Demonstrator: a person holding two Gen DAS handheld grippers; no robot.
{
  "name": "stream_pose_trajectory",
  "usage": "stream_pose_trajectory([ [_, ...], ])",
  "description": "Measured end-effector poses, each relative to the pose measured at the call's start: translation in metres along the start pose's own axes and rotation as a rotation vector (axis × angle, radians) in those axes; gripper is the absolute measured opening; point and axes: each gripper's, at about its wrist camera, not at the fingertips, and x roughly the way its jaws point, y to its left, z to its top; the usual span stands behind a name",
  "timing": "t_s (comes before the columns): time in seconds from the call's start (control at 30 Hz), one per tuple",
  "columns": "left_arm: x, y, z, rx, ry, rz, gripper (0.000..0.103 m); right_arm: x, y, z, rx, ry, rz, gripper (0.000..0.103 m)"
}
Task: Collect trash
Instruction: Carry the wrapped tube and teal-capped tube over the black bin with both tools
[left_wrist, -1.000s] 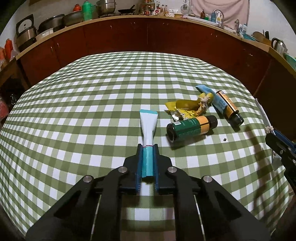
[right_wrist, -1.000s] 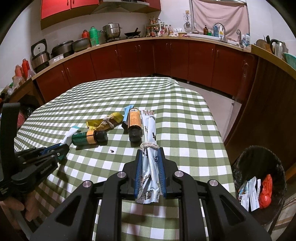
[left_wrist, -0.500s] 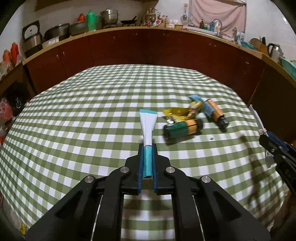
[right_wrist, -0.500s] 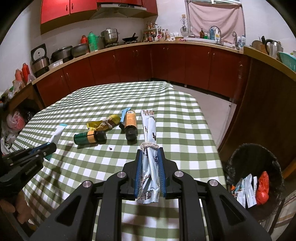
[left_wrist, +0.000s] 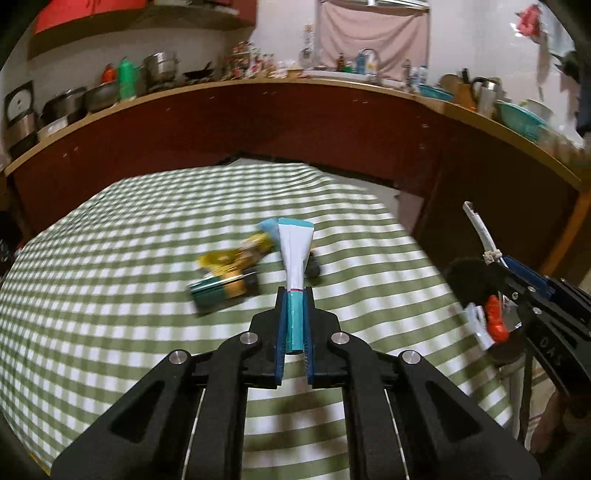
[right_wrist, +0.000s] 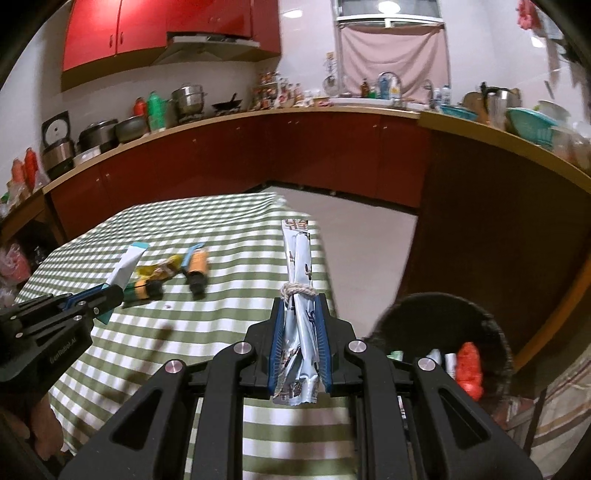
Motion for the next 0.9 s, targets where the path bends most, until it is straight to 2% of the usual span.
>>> stream_pose_trajectory([
  [0.4,0.015,-0.094,0.013,0.105,-0.032,-0.11,0.008,-0.018,-0.066,-0.004,0.079,-0.038,-0.129,0.018],
  [0.9,0.038,-0.161,0.012,0.182,-0.021,-0.174,0.008,-0.018,-0.12,-0.018,0.149,-0.033,-0.21,0.018],
])
